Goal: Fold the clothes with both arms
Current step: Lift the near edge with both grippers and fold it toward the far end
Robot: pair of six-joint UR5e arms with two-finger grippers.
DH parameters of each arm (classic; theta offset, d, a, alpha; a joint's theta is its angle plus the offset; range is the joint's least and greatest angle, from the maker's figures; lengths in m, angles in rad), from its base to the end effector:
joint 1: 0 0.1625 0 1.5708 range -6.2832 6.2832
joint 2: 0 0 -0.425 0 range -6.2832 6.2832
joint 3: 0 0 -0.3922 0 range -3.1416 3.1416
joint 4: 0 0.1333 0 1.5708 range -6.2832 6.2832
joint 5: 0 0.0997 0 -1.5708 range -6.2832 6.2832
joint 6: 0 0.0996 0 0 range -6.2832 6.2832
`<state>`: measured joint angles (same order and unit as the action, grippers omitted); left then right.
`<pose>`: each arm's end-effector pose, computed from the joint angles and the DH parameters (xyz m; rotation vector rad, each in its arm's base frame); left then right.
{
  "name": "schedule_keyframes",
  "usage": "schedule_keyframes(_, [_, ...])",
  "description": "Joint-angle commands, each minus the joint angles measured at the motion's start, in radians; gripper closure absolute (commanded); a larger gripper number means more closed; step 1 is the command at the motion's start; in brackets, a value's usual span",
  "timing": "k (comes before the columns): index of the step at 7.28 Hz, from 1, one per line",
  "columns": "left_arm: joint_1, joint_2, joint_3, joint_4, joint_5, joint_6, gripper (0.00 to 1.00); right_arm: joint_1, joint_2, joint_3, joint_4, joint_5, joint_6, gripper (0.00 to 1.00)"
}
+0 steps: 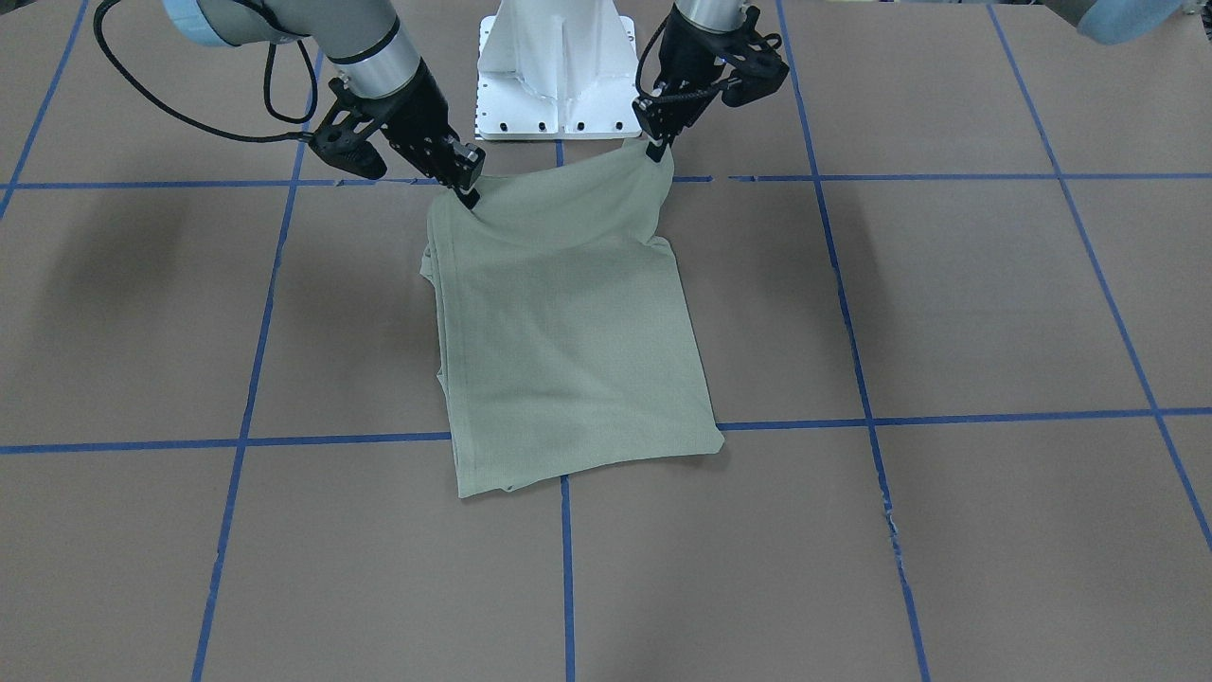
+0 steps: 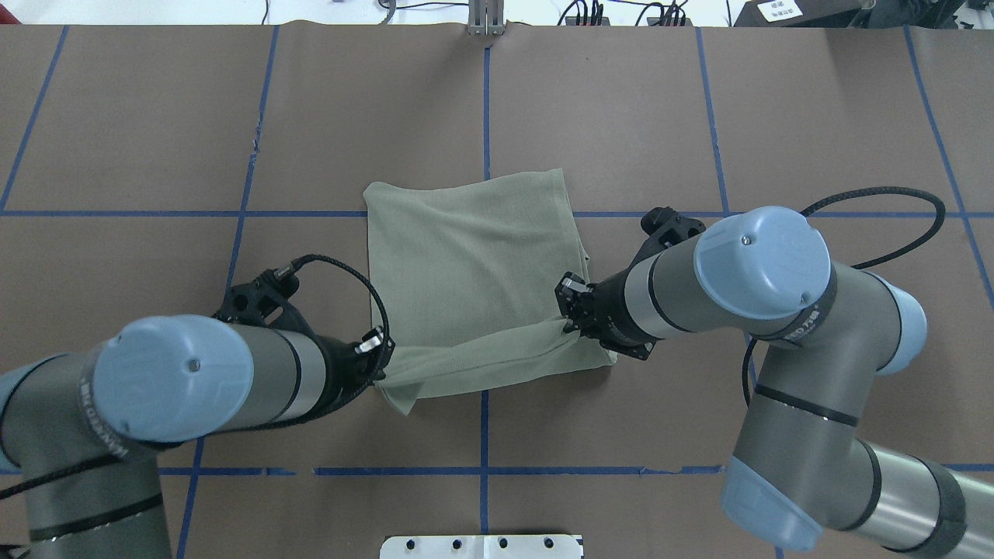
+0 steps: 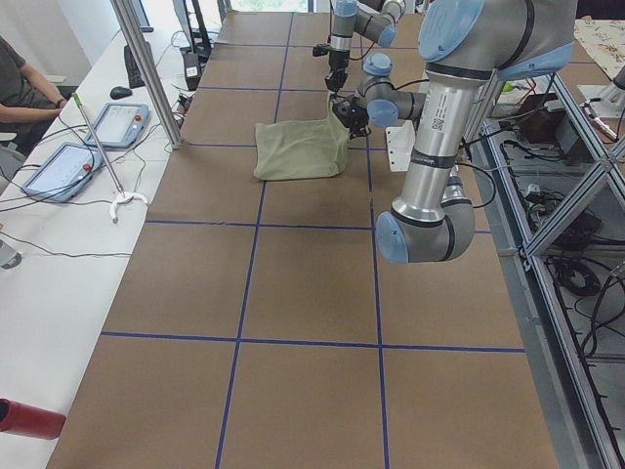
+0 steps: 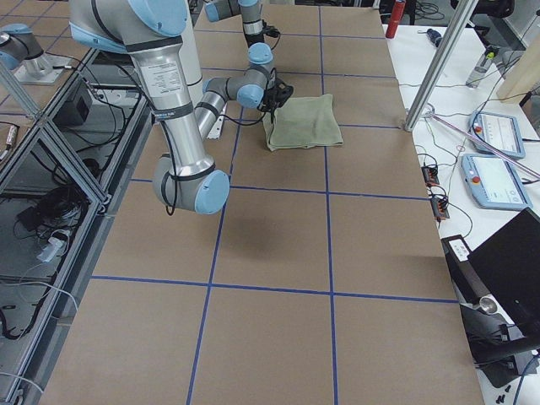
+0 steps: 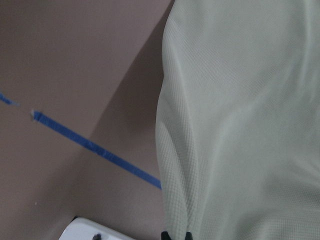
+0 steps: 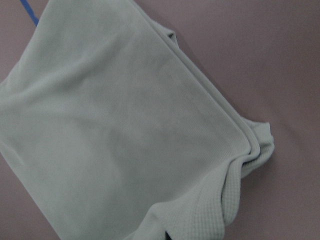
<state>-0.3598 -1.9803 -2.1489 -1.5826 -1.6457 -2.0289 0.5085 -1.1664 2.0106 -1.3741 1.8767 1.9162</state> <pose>0.4449 -0.3018 0.1948 -0.1203 1.0179 -0.7097 -0.4390 -0.3629 0.2221 -0.1959 -1.0691 0.6110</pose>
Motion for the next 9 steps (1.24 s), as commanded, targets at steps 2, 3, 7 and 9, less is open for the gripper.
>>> schedule_keyframes(2, [-0.134, -0.156, 0.243, -0.034, 0.0, 0.022, 1.0, 0.109, 0.162, -0.256, 0.072, 0.002, -0.006, 1.0])
schedule_keyframes(3, [-0.174, -0.158, 0.27, -0.055, 0.0, 0.022, 1.0, 0.138, 0.198, -0.297, 0.073, 0.009, -0.005, 1.0])
schedule_keyframes(7, [-0.243, -0.224, 0.4, -0.122, 0.0, 0.022, 1.0, 0.186, 0.341, -0.49, 0.078, 0.022, -0.003, 1.0])
schedule_keyframes(9, [-0.287, -0.261, 0.525, -0.218, 0.0, 0.024, 0.59, 0.209, 0.353, -0.612, 0.221, 0.024, 0.003, 0.73])
